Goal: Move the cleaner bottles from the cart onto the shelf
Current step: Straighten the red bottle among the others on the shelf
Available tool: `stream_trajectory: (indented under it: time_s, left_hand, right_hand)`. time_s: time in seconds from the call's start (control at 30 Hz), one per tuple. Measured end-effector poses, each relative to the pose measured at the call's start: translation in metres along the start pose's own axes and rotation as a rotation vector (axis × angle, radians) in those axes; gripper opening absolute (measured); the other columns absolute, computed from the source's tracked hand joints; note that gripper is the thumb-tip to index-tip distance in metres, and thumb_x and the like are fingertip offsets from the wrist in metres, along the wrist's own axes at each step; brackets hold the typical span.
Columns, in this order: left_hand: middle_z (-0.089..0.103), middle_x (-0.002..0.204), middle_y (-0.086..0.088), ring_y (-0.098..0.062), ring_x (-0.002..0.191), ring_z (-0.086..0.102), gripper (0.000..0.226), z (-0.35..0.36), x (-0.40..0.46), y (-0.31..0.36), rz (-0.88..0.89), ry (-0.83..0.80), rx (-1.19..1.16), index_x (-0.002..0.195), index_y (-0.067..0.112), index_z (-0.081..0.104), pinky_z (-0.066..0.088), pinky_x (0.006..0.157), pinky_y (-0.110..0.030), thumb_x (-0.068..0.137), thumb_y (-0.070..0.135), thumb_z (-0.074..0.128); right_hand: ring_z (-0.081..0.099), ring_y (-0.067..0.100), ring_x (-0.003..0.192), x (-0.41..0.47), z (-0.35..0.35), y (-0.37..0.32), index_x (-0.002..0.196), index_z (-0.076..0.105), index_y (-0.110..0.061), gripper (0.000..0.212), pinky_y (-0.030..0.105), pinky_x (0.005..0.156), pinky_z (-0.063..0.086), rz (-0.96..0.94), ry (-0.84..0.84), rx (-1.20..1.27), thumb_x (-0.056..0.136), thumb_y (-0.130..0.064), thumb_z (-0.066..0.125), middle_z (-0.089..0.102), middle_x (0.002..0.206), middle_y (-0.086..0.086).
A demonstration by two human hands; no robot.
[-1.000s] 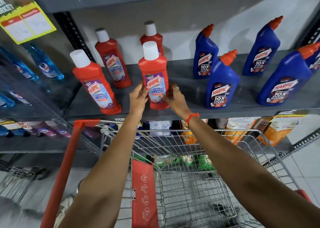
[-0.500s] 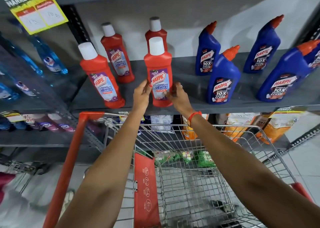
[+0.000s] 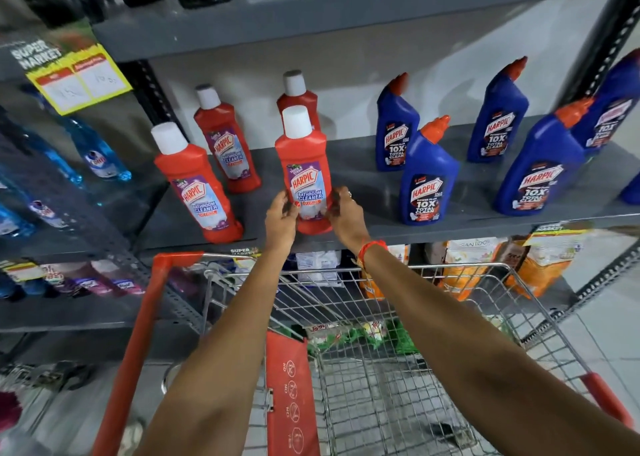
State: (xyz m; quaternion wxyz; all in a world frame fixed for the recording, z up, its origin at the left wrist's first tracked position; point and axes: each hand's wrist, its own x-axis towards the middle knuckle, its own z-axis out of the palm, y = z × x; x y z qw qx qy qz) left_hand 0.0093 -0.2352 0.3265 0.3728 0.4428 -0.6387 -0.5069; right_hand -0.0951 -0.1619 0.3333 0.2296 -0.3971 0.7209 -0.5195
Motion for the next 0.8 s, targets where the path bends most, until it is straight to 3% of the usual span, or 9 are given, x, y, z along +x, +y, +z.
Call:
stream_trajectory:
  time_s: [0.63,0.8]
  left_hand:
    - [0.050,0.134,-0.015,-0.030,0.121,0.049,0.043,0.004,-0.005,0.000,0.020,-0.006,-0.054,0.130,0.010,0.041,0.041,0.102,-0.055,0.088,0.002,0.047]
    - [0.044,0.139,-0.019,-0.031,0.127,0.044,0.049,0.004,-0.025,0.017,0.112,0.051,0.056,0.136,0.006,0.030,0.038,0.103,-0.033,0.090,0.008,0.047]
  right_hand:
    - [0.055,0.031,0.117,-0.002,-0.002,0.000,0.126,0.039,-0.004,0.036,0.038,0.098,0.046,0.029,-0.061,0.034,0.091,-0.006,0.049,0.057,0.128,0.018]
    - [0.052,0.027,0.122,-0.014,-0.006,0.000,0.132,0.033,-0.005,0.045,0.032,0.098,0.044,-0.001,-0.066,0.106,0.090,-0.002,0.049,0.054,0.132,0.016]
